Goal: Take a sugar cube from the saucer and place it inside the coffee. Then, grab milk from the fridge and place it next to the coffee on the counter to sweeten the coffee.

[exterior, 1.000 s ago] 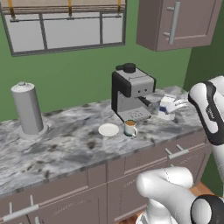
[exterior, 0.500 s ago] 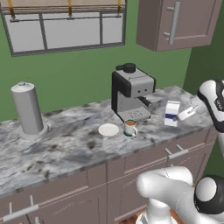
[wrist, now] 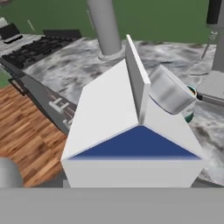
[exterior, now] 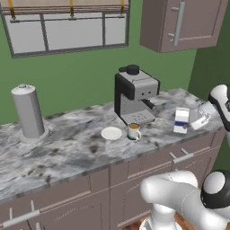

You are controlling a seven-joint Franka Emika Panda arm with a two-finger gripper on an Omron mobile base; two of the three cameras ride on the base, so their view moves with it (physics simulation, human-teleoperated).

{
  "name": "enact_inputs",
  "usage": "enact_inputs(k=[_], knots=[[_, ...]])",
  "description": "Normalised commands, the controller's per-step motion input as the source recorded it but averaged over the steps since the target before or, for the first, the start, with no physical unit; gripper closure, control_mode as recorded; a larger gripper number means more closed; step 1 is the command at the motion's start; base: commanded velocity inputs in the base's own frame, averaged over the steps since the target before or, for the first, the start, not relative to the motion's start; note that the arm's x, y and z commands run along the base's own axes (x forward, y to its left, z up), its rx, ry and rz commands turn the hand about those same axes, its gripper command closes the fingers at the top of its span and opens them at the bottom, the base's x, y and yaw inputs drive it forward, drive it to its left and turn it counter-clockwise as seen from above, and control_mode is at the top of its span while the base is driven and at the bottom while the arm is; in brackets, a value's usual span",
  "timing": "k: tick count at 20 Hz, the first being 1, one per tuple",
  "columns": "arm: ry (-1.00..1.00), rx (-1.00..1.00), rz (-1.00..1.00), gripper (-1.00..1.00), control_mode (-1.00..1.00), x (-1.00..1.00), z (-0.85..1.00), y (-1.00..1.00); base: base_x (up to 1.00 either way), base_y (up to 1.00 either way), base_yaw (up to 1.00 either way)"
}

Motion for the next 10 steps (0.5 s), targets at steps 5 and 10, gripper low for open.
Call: enact_inputs(k=[5, 10], knots=[[-0.13, 0.0, 0.0, 1.0, -1.0, 0.01, -0.27, 0.0, 0.0, 0.0, 0.0], [-0.06, 0.0, 0.0, 1.0, -1.0, 0.15, -0.24, 0.0, 0.0, 0.0, 0.0]])
